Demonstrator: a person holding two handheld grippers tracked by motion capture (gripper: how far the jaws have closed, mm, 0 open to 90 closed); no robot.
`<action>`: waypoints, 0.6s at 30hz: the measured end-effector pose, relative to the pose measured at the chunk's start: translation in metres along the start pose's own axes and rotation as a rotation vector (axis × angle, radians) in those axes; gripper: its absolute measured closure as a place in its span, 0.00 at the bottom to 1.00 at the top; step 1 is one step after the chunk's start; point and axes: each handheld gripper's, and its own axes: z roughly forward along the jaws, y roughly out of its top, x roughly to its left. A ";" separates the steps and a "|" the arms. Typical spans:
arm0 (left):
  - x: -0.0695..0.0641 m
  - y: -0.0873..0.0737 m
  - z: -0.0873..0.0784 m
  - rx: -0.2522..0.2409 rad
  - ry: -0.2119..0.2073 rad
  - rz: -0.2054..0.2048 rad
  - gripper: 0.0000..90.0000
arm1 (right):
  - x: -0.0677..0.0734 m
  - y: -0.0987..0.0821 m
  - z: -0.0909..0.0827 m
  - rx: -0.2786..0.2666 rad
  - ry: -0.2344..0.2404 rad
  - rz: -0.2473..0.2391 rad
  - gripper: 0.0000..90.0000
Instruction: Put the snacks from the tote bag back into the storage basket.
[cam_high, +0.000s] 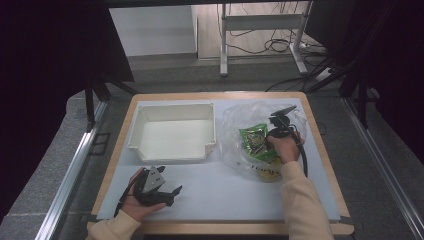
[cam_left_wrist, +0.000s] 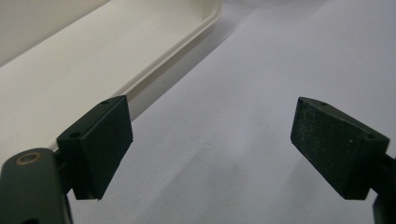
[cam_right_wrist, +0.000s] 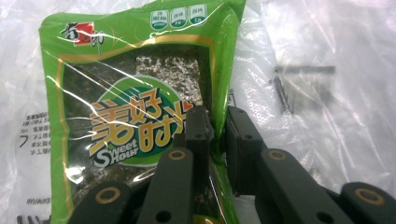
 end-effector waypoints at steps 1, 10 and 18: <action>0.000 0.000 0.000 0.000 0.000 0.000 0.14 | 0.001 0.000 -0.001 -0.006 -0.007 -0.003 0.93; 0.001 0.000 0.000 0.000 -0.001 -0.001 0.14 | -0.002 0.000 -0.003 -0.027 0.003 0.021 0.98; 0.001 0.000 -0.001 -0.002 0.000 -0.003 0.14 | -0.001 -0.001 -0.007 -0.043 0.004 0.007 0.99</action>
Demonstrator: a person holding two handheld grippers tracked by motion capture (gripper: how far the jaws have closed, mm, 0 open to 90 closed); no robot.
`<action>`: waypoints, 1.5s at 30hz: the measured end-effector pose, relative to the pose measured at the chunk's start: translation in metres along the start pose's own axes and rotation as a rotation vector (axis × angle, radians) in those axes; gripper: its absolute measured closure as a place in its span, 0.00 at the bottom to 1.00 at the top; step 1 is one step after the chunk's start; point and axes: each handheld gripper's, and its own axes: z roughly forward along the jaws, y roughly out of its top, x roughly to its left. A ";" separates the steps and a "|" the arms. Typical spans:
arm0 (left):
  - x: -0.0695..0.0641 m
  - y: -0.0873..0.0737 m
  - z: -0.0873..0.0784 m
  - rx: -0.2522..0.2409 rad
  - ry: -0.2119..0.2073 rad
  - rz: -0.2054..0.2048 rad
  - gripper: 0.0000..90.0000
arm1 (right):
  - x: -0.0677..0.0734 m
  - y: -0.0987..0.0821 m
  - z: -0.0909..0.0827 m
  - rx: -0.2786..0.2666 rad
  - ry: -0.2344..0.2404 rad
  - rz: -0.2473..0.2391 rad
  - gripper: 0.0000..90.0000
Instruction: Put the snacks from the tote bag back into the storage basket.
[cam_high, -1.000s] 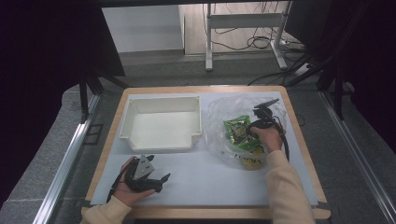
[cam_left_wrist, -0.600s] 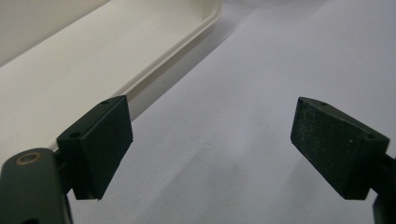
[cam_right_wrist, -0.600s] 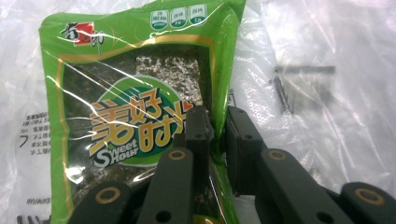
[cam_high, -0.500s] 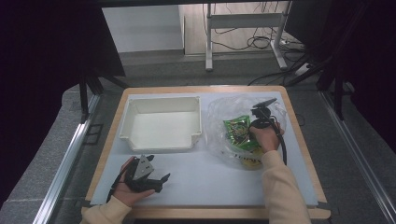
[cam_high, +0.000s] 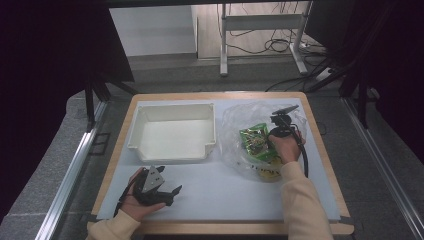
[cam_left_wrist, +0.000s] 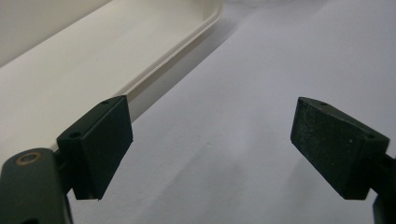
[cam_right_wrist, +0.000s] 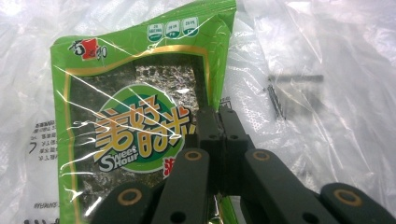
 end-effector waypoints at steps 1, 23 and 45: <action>0.000 0.000 0.000 -0.001 0.000 -0.001 0.14 | 0.000 0.000 0.000 0.000 0.000 0.000 0.99; 0.001 0.000 0.000 -0.003 0.000 -0.002 0.14 | -0.016 -0.006 -0.041 -0.156 0.092 0.043 1.00; 0.000 0.000 0.000 0.001 0.003 0.000 0.14 | -0.034 -0.019 -0.075 -0.280 0.229 0.085 1.00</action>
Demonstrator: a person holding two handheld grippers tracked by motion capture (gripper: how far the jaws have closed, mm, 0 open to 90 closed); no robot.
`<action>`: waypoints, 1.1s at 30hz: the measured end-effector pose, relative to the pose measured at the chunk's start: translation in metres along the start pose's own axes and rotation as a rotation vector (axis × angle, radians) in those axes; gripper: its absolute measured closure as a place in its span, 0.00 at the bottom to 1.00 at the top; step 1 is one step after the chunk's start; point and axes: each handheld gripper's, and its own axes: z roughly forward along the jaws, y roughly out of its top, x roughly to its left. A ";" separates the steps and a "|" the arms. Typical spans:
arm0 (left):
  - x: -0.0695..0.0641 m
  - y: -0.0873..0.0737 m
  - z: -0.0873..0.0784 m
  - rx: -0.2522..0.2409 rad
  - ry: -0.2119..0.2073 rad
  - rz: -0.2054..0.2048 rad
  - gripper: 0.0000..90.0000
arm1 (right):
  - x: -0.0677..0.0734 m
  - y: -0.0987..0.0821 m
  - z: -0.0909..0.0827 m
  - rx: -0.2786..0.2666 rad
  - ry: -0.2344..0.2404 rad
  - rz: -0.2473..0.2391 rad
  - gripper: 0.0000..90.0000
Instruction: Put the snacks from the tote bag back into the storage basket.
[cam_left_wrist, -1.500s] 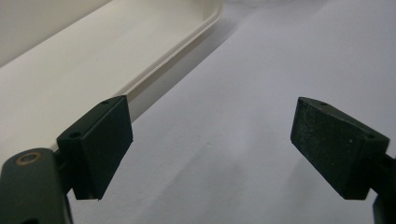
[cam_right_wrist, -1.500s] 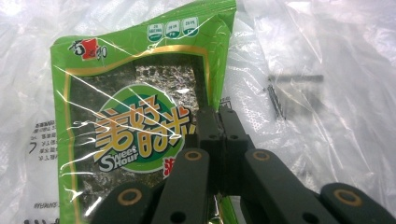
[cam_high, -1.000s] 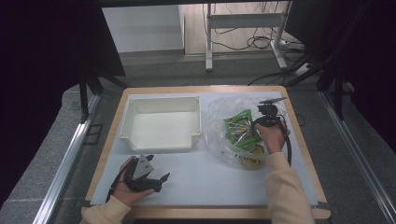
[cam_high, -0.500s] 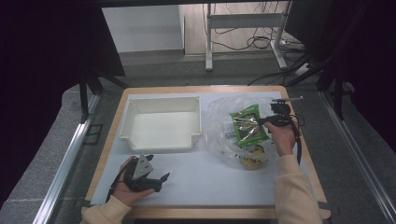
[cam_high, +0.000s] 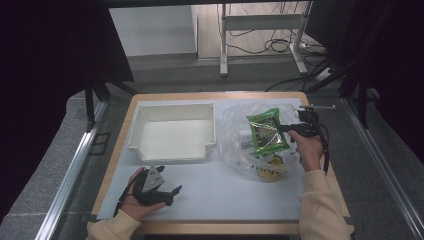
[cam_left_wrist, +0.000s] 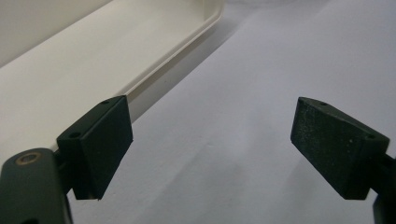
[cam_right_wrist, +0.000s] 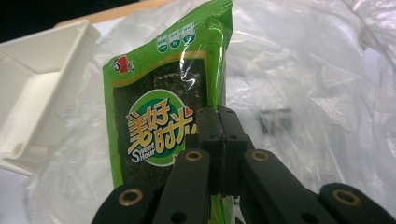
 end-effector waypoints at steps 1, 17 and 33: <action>0.000 0.000 0.000 0.000 -0.001 0.000 0.14 | 0.000 0.000 -0.001 -0.006 0.006 -0.007 1.00; 0.001 0.000 0.000 -0.002 0.002 -0.006 0.14 | 0.003 0.000 -0.007 -0.046 0.061 -0.006 1.00; 0.001 0.000 0.000 -0.002 0.002 -0.006 0.14 | 0.017 0.002 -0.011 -0.085 0.116 -0.027 1.00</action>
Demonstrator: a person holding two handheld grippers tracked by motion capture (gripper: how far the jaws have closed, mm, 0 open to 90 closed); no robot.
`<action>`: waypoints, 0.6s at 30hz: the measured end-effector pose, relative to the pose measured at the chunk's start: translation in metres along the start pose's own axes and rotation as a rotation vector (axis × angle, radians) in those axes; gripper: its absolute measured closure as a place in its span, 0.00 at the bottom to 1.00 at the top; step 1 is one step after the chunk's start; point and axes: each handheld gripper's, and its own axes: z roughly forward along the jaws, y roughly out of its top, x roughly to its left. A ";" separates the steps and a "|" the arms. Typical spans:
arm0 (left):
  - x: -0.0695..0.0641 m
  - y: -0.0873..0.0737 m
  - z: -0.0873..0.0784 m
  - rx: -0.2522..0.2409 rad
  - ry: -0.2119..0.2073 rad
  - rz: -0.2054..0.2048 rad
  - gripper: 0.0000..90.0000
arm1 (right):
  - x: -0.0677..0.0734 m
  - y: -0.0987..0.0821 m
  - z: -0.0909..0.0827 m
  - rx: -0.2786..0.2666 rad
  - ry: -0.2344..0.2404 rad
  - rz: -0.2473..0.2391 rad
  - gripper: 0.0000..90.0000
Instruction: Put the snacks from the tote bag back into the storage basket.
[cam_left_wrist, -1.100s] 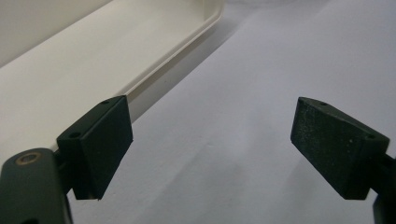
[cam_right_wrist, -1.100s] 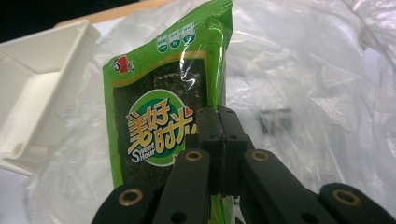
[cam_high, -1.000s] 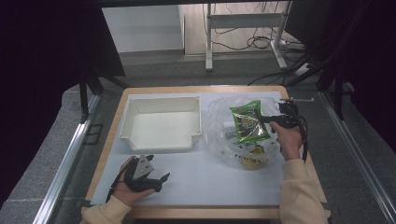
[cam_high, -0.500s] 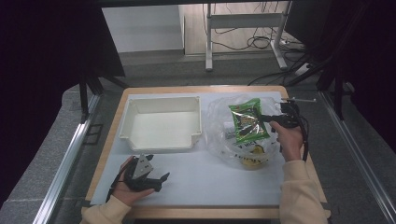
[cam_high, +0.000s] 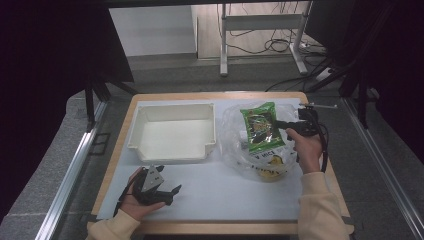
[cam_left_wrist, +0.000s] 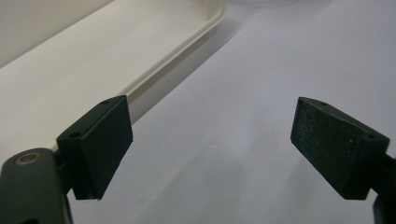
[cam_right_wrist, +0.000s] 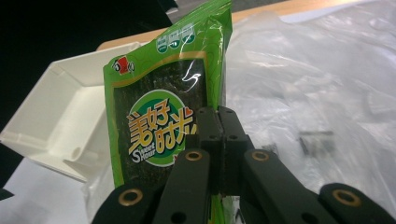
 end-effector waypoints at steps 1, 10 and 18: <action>0.000 0.000 0.000 -0.004 0.000 -0.005 0.14 | 0.003 0.001 0.000 -0.004 0.007 -0.006 1.00; -0.001 0.000 0.000 -0.004 0.000 -0.003 0.14 | 0.012 0.002 0.002 -0.017 0.027 -0.022 1.00; 0.000 0.000 0.000 0.001 0.001 0.002 0.14 | 0.019 0.004 0.005 -0.022 0.041 -0.031 1.00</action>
